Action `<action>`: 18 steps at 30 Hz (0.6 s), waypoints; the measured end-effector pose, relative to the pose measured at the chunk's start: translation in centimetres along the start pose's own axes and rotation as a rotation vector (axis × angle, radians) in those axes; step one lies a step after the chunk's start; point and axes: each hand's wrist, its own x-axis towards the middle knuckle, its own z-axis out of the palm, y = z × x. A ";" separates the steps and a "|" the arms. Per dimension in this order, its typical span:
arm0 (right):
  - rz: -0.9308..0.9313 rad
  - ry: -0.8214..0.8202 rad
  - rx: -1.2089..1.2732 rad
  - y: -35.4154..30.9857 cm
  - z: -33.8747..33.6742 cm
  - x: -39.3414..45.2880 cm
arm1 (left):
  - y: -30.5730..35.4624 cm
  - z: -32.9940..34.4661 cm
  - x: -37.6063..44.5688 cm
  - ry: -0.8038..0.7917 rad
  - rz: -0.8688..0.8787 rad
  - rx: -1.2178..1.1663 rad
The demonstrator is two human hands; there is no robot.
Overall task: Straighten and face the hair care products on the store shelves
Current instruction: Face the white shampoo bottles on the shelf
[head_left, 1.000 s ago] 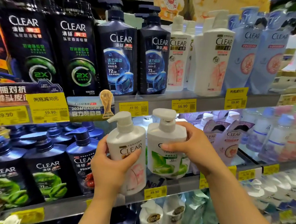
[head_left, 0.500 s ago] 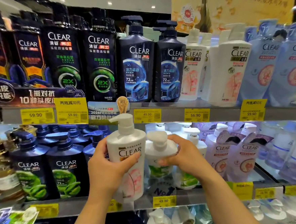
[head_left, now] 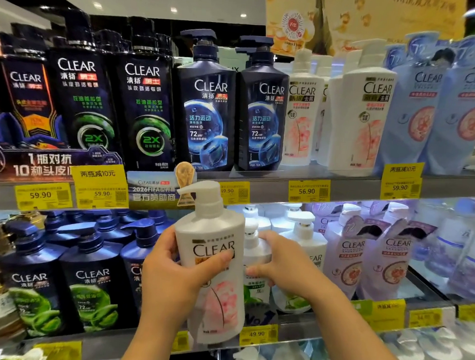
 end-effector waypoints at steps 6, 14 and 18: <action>-0.033 0.027 -0.297 -0.3 -1.8 -0.1 | 1.3 2.0 0.3 -0.048 0.004 -0.030; -0.122 0.058 -0.144 0.4 -6.2 -2.0 | 4.8 6.6 1.2 -0.091 0.062 -0.078; -0.354 0.263 0.003 -0.1 -11.2 -4.4 | 8.1 10.0 2.9 -0.117 0.161 -0.083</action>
